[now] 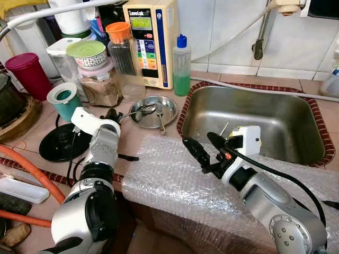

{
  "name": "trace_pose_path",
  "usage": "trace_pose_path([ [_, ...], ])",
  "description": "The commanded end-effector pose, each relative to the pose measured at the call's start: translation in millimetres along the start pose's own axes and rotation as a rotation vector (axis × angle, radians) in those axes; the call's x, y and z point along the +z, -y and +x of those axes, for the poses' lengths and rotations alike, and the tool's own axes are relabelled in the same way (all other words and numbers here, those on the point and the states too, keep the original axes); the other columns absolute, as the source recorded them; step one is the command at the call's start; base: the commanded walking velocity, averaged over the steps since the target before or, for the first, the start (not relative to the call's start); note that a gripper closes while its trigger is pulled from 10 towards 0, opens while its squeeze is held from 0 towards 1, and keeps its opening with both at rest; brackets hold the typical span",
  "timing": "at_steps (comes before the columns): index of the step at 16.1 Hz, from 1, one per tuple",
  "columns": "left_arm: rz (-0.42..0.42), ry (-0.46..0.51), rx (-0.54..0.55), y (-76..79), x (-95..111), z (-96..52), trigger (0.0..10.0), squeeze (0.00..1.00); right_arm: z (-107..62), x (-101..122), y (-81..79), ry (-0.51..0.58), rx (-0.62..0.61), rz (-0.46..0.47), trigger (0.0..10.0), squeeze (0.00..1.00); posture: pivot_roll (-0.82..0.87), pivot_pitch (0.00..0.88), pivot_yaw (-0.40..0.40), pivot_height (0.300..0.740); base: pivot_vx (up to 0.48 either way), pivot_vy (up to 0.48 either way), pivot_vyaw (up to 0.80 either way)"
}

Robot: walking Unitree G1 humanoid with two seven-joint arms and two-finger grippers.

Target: Kitchen organization

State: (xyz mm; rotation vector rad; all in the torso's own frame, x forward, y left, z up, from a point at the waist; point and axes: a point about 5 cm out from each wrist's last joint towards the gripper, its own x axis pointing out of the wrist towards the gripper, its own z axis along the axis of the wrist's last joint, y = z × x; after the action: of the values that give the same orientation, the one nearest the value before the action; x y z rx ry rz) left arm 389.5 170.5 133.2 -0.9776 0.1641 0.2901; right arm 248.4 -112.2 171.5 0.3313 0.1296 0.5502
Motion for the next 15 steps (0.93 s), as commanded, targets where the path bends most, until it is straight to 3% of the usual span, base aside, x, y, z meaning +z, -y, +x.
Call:
trace_pose_path([
  [1,-0.001,0.027,-0.013,5.9,9.4,2.0,0.0,0.00,1.4,2.7,1.6,0.007,-0.013,-0.011,10.0,0.00,-0.09,0.000,0.131,0.740,0.000,0.000,0.00],
  [3,0.011,0.038,-0.019,6.1,11.5,2.3,0.0,0.00,1.6,3.3,2.8,0.010,-0.022,-0.014,10.0,0.00,-0.09,0.000,0.135,0.740,0.000,0.000,0.00],
  [7,0.046,0.148,-0.063,11.8,30.9,0.8,0.0,0.00,4.4,4.5,5.7,0.016,-0.030,-0.018,10.0,0.00,-0.09,0.000,0.133,0.740,0.000,0.000,0.00],
  [11,0.021,0.213,-0.097,13.3,44.2,-3.0,0.0,0.00,9.4,6.4,10.7,0.007,-0.034,-0.034,10.0,0.00,-0.07,0.000,0.099,0.740,0.000,0.000,0.00],
  [15,-0.008,0.255,-0.222,36.5,48.0,-10.8,0.0,0.00,16.7,10.1,15.7,0.020,-0.054,-0.031,10.0,0.00,-0.06,0.000,0.092,0.740,0.000,0.000,0.00],
])
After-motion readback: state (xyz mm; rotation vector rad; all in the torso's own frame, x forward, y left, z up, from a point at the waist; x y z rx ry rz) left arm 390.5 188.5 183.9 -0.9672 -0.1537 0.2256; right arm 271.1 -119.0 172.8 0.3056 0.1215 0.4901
